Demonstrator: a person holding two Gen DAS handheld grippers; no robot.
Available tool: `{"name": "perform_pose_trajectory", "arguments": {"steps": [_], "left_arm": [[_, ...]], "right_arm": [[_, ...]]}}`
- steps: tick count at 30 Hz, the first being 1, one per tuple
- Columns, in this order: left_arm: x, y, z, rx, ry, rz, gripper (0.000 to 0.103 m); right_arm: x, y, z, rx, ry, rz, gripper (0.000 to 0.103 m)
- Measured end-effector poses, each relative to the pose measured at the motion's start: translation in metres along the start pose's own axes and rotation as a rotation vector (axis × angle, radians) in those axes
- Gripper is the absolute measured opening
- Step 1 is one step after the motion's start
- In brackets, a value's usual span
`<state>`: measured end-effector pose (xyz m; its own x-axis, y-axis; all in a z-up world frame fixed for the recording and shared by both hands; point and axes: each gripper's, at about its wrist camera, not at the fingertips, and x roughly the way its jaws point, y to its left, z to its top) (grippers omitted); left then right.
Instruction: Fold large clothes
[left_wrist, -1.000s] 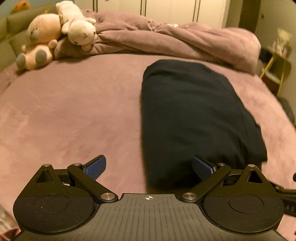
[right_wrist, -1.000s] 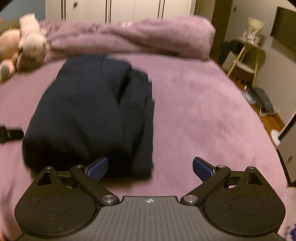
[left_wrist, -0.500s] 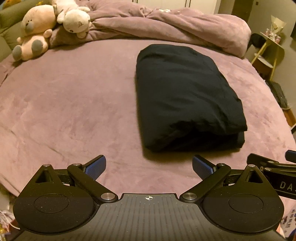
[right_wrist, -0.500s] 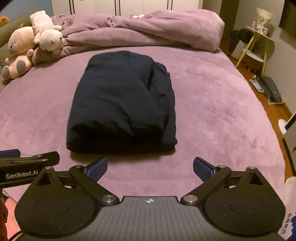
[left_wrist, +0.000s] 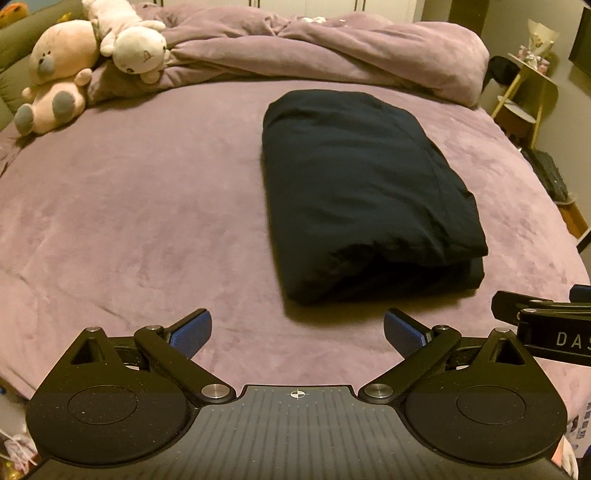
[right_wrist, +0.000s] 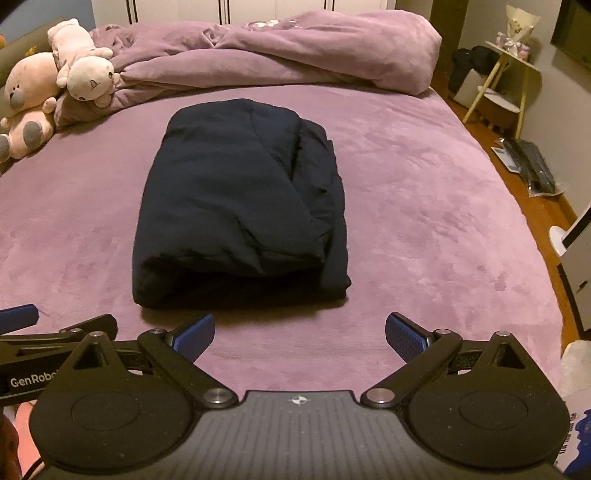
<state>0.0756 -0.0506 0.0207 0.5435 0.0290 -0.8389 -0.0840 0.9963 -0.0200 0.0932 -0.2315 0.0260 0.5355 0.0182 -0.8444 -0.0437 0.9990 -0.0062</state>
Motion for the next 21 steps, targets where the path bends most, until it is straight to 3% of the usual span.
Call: {"name": "perform_pose_trajectory", "arguments": {"steps": [21], "left_arm": [[0.0004, 0.0021, -0.0006, -0.027, 0.038, -0.022, 0.102]], "right_arm": [[-0.0022, -0.0029, 0.0004, 0.014, 0.017, -0.005, 0.099]]}}
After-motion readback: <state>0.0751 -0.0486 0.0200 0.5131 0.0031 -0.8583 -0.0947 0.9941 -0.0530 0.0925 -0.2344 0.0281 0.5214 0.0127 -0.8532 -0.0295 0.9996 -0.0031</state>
